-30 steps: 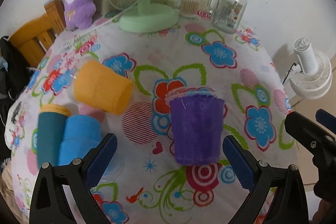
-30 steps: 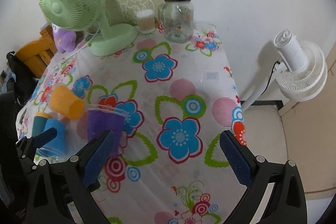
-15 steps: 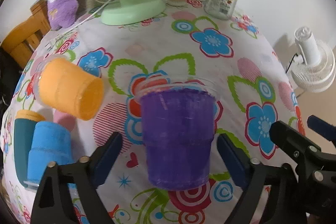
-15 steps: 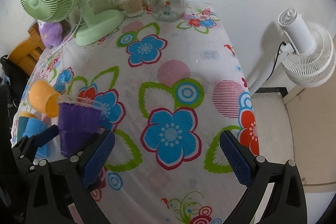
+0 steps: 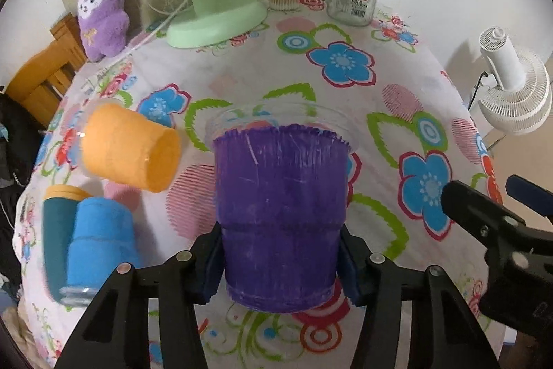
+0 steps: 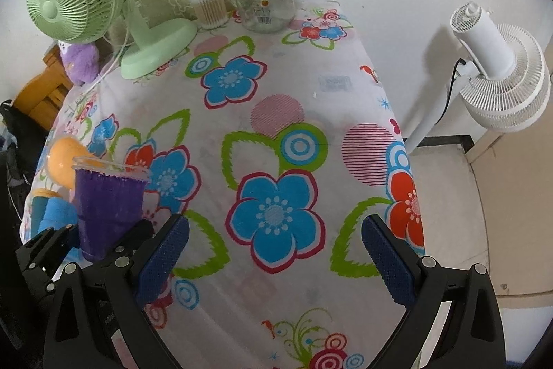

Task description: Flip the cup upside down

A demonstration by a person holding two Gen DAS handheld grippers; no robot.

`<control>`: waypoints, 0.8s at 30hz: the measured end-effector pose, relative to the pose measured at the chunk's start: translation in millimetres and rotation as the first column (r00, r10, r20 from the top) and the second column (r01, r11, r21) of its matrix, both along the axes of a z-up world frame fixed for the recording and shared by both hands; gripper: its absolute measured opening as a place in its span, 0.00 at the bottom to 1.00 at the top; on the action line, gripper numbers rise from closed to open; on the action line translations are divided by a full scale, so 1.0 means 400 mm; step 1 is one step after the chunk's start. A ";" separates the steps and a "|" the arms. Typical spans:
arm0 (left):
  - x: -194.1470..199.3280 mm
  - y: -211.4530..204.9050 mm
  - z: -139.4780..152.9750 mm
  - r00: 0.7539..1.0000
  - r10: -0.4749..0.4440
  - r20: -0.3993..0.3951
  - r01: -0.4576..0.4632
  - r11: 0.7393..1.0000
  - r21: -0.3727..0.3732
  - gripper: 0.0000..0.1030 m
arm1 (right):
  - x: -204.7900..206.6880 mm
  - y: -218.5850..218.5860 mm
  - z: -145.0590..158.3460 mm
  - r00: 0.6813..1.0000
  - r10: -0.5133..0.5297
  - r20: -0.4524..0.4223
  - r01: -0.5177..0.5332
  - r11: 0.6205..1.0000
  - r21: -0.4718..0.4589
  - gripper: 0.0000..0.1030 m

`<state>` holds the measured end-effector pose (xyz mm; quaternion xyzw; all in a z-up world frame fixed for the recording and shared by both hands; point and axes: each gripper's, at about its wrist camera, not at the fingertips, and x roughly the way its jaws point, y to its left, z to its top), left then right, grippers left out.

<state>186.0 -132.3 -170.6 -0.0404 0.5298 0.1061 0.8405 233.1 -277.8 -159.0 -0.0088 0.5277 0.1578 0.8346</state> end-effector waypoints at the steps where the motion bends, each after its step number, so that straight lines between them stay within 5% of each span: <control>1: -0.010 -0.002 0.006 1.000 -0.002 0.001 0.002 1.000 0.004 0.55 | -0.007 0.003 0.006 1.000 0.002 0.000 -0.002 1.000 0.003 0.98; 14: -0.178 0.009 0.022 1.000 0.009 -0.019 -0.008 1.000 0.020 0.55 | -0.144 0.043 0.014 0.999 0.042 -0.021 -0.042 0.999 0.020 0.98; 24: -0.272 0.017 -0.028 0.998 0.033 -0.045 -0.035 0.999 -0.039 0.55 | -0.222 0.049 -0.010 0.998 0.059 -0.027 -0.059 0.998 0.011 0.98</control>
